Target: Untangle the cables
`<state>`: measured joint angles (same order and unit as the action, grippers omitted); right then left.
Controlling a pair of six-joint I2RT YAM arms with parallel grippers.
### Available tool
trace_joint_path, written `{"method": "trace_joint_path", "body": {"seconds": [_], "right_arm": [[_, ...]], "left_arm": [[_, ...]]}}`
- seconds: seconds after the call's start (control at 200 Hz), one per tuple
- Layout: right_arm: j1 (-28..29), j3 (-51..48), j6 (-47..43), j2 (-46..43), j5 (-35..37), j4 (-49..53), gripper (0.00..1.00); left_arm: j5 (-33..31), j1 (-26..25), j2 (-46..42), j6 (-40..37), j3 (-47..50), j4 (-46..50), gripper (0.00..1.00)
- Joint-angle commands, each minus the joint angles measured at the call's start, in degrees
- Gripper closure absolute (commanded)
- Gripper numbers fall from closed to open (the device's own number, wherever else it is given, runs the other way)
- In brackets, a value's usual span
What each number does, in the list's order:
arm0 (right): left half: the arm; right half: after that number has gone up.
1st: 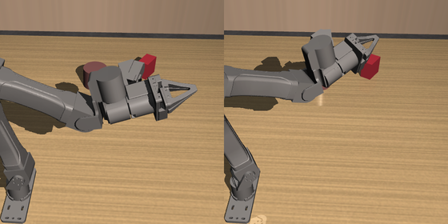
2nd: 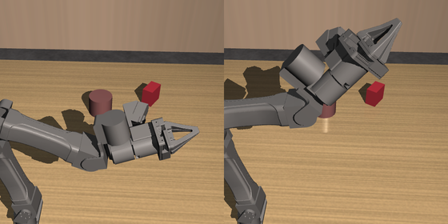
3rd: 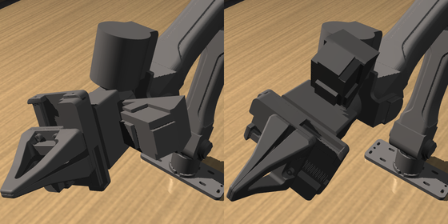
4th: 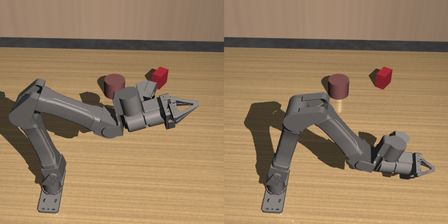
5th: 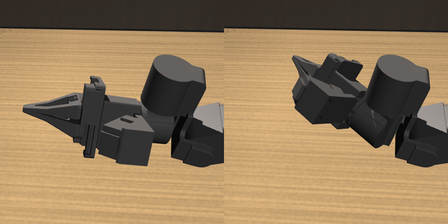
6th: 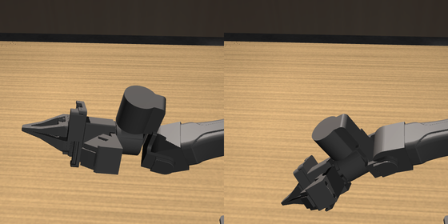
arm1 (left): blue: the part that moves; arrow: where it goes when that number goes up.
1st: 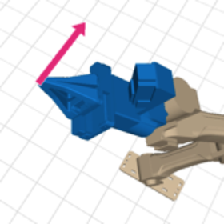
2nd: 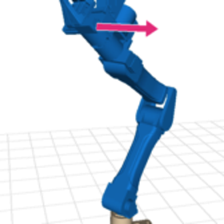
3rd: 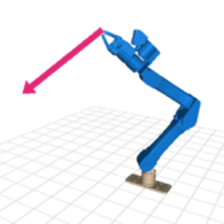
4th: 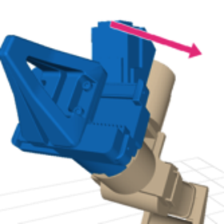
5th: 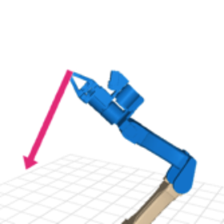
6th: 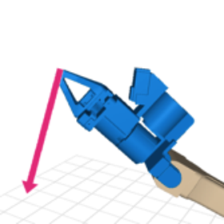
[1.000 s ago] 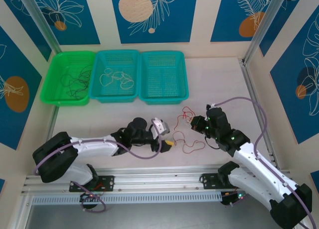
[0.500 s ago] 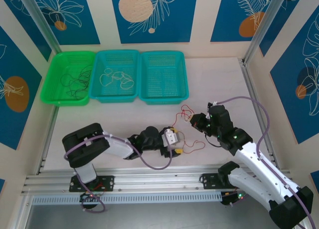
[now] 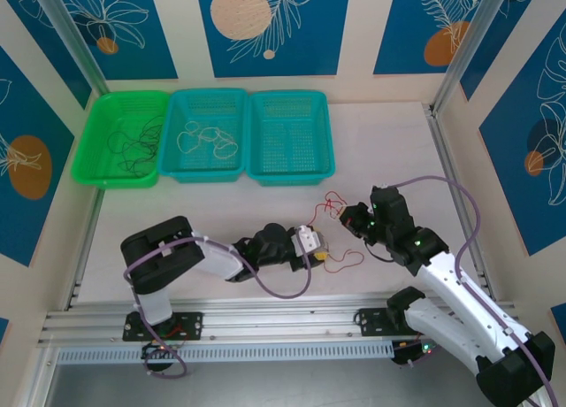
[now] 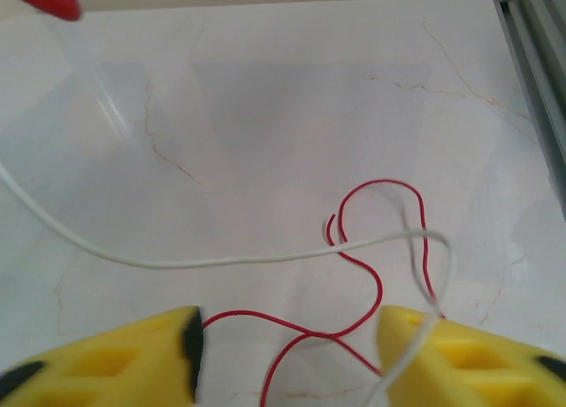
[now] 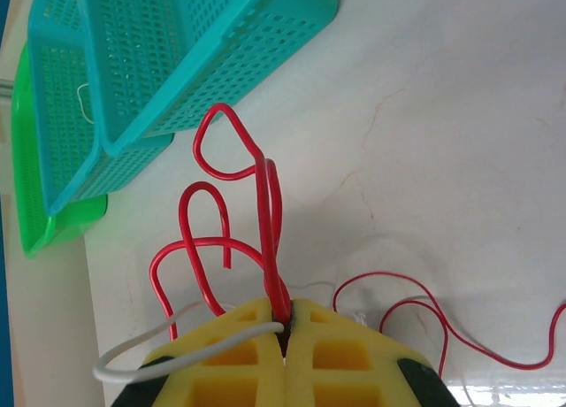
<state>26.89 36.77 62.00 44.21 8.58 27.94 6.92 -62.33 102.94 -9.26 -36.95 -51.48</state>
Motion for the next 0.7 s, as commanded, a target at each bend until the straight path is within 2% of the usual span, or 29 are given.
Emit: {"method": "trace_joint_path", "body": {"seconds": [0.0, 0.085, 0.255, 0.39, 0.485, 0.555, 0.695], "right_arm": [[-1.4, 1.0, 1.9, -0.3, 0.9, 2.5, 1.0], [-2.7, -0.1, 2.5, -1.0, 3.5, 4.2, 1.0], [-7.6, -5.4, -1.6, -0.4, 9.8, 6.7, 0.94], [-14.1, -10.8, -0.7, 2.4, 5.6, 6.7, 0.88], [-16.3, -14.5, 2.0, 3.2, 3.1, 4.7, 0.83], [-16.9, -16.4, 4.1, 3.1, 3.5, 3.8, 0.78], [-18.7, -18.1, 6.0, 2.4, 4.3, 4.0, 0.76]], "left_arm": [[-0.1, -0.8, 0.6, 1.6, -1.5, -1.6, 0.74], [0.0, -0.7, -2.1, 5.2, -0.3, -2.5, 1.0], [-1.1, -0.5, -15.2, 11.4, 4.1, 0.2, 1.0], [-4.2, -0.2, -28.8, 11.2, 4.9, 11.6, 1.0], [-8.2, 0.9, -37.3, 10.8, 3.7, 20.9, 1.0], [-10.1, 2.5, -43.2, 11.0, 2.4, 25.7, 1.0], [-14.2, 8.3, -52.5, 16.4, -1.2, 34.1, 1.0]]}}
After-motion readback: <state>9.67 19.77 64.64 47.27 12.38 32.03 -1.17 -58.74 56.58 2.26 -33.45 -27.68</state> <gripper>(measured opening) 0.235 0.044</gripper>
